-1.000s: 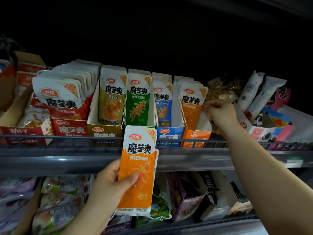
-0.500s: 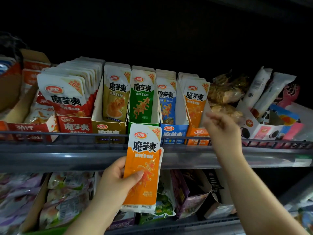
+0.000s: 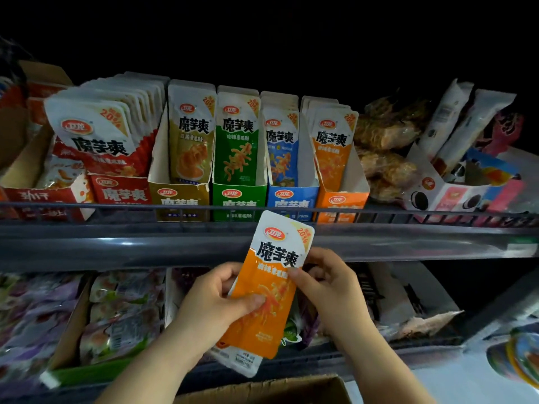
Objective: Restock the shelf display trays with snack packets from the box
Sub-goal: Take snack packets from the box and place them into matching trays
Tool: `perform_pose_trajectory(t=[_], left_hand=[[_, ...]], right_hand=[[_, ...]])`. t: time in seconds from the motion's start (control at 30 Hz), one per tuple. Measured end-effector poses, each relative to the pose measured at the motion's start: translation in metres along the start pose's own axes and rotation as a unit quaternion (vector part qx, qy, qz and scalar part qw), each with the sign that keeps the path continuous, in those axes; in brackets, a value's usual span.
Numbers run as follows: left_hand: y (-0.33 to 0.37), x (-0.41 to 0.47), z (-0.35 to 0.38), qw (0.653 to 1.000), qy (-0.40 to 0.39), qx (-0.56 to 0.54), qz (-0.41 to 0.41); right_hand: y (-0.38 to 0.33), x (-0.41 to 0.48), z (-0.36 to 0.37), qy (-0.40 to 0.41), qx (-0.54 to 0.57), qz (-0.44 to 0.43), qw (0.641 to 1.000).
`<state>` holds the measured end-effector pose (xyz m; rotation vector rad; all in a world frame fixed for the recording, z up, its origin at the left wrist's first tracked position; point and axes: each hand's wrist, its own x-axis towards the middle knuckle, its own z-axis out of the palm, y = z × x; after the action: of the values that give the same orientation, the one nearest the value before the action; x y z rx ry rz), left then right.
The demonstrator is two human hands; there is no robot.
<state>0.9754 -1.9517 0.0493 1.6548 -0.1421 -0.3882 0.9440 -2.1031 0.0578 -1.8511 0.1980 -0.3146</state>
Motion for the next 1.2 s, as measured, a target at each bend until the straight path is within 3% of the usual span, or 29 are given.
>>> perform_pose_trajectory(t=[0.2, 0.37, 0.67, 0.9, 1.2], left_hand=[[0.000, 0.000, 0.001, 1.000, 0.002, 0.011, -0.005], [0.001, 0.000, -0.003, 0.999, 0.026, -0.024, 0.008], [0.003, 0.001, -0.010, 0.997, 0.068, -0.028, 0.018], [0.008, 0.001, -0.014, 0.996, 0.081, -0.040, 0.020], [0.009, -0.001, -0.025, 0.993, 0.097, -0.013, 0.067]], right_hand=[[-0.006, 0.000, -0.007, 0.001, 0.047, 0.036, 0.998], [-0.007, 0.008, -0.023, 0.079, 0.134, 0.038, 0.987], [-0.037, 0.020, -0.054, 0.154, 0.151, -0.059, 0.975], [-0.091, 0.053, -0.089, 0.244, 0.136, -0.170, 0.945], [-0.086, 0.102, -0.089, 0.280, 0.002, -0.139, 0.950]])
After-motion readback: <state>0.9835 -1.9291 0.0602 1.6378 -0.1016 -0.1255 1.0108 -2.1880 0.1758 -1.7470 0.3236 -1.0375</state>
